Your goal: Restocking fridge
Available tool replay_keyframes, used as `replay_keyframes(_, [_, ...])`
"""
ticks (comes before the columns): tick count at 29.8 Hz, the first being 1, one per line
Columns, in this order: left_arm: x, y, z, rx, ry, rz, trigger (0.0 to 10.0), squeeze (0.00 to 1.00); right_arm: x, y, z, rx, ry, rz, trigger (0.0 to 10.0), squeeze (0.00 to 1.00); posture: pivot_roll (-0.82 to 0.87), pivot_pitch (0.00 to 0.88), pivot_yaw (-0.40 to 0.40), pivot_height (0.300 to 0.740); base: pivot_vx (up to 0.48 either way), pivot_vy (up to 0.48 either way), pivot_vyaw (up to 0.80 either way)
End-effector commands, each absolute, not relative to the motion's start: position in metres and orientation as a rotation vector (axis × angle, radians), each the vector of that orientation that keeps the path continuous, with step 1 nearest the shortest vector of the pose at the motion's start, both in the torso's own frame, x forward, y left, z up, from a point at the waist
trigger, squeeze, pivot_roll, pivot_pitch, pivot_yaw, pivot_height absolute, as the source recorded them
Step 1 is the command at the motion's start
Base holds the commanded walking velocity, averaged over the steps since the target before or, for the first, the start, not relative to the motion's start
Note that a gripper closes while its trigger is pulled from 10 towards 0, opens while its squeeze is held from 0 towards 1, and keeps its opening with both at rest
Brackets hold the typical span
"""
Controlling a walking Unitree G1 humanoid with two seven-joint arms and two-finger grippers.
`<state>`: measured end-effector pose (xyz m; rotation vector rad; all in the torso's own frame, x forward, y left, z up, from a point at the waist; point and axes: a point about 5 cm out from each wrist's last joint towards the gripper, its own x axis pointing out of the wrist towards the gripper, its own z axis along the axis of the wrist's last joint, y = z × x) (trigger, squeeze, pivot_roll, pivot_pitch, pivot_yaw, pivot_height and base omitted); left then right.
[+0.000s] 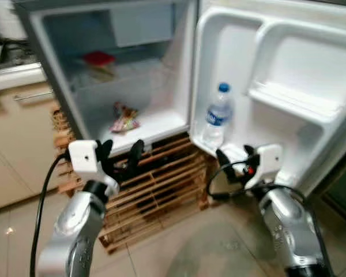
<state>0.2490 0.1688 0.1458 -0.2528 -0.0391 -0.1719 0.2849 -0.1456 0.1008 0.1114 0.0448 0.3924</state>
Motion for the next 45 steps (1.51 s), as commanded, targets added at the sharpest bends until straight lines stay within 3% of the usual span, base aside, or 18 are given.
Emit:
replay_keyframes(1, [0.247,0.168,0.144,-0.268,-0.040,-0.153,10.0,0.00,0.285,-0.152,0.104,0.081,0.034,0.388,10.0,0.00,-0.16,0.000,0.049,0.740,0.000,-0.469,0.55])
replay_keyframes(4, [0.247,0.170,0.140,-0.263,-0.023,-0.133,10.0,0.00,0.278,-0.145,0.100,0.078,0.072,0.475,10.0,0.00,-0.16,0.000,0.046,0.740,0.000,0.000,0.00])
replay_keyframes(7, [0.249,0.169,0.136,-0.253,-0.014,-0.132,10.0,0.00,0.255,-0.137,0.078,0.044,0.238,0.664,10.0,0.00,-0.17,0.000,0.043,0.740,0.000,0.000,0.00])
replay_keyframes(11, [0.253,0.171,0.126,-0.269,0.028,-0.137,10.0,0.00,0.233,-0.161,0.049,0.018,0.398,0.688,10.0,0.00,-0.18,0.000,0.045,0.740,0.000,0.000,0.00])
replay_keyframes(15, [0.258,0.164,0.103,-0.303,0.201,-0.235,10.0,0.00,0.210,-0.182,0.027,0.031,0.575,0.736,10.0,0.00,-0.19,0.000,0.051,0.740,0.000,0.000,0.00])
replay_keyframes(17, [0.259,0.164,0.071,-0.277,0.424,-0.232,10.0,0.00,0.191,-0.204,0.010,-0.024,0.738,0.748,10.0,0.00,-0.20,0.000,0.058,0.740,0.000,0.000,0.00])
replay_keyframes(21, [0.257,0.168,0.046,-0.230,0.595,-0.235,10.0,0.00,0.165,-0.244,-0.015,-0.151,0.965,0.680,10.0,0.00,-0.21,0.000,0.065,0.740,0.000,0.000,0.00])
replay_keyframes(22, [0.257,0.168,0.046,-0.230,0.595,-0.235,10.0,0.00,0.165,-0.244,-0.015,-0.151,0.965,0.680,10.0,0.00,-0.21,0.000,0.065,0.740,0.000,0.000,0.00])
replay_keyframes(26, [0.251,0.181,0.019,-0.213,0.790,-0.180,10.0,0.00,0.145,-0.323,-0.032,-0.368,1.196,0.362,10.0,0.00,-0.22,0.000,0.072,0.740,0.000,0.000,0.00])
replay_keyframes(32, [0.248,0.182,0.012,-0.223,0.868,-0.217,10.0,0.00,0.149,-0.368,-0.022,-0.587,1.238,0.046,10.0,0.00,-0.23,0.000,0.086,0.740,0.000,0.000,0.00])
replay_keyframes(34, [0.236,0.172,0.004,-0.255,0.931,-0.267,10.0,0.00,0.151,-0.395,-0.001,-0.702,1.217,-0.070,10.0,0.00,-0.23,0.000,0.088,0.740,0.000,0.000,0.00])
replay_keyframes(37, [0.233,0.170,0.002,-0.261,0.947,-0.273,10.0,0.00,0.152,-0.399,0.003,-0.713,1.204,-0.096,10.0,0.00,-0.23,0.000,0.088,0.740,0.000,0.000,0.00])
replay_keyframes(41, [0.224,0.169,-0.009,-0.291,1.044,-0.280,10.0,0.00,0.199,-0.411,0.045,-0.705,0.990,-0.191,10.0,0.00,-0.23,0.000,0.092,0.740,0.000,0.000,0.00])
replay_keyframes(45, [0.224,0.170,-0.011,-0.305,1.071,-0.306,10.0,0.00,0.245,-0.397,0.077,-0.622,0.775,-0.181,10.0,0.00,-0.23,0.000,0.102,0.740,0.000,0.000,0.00])
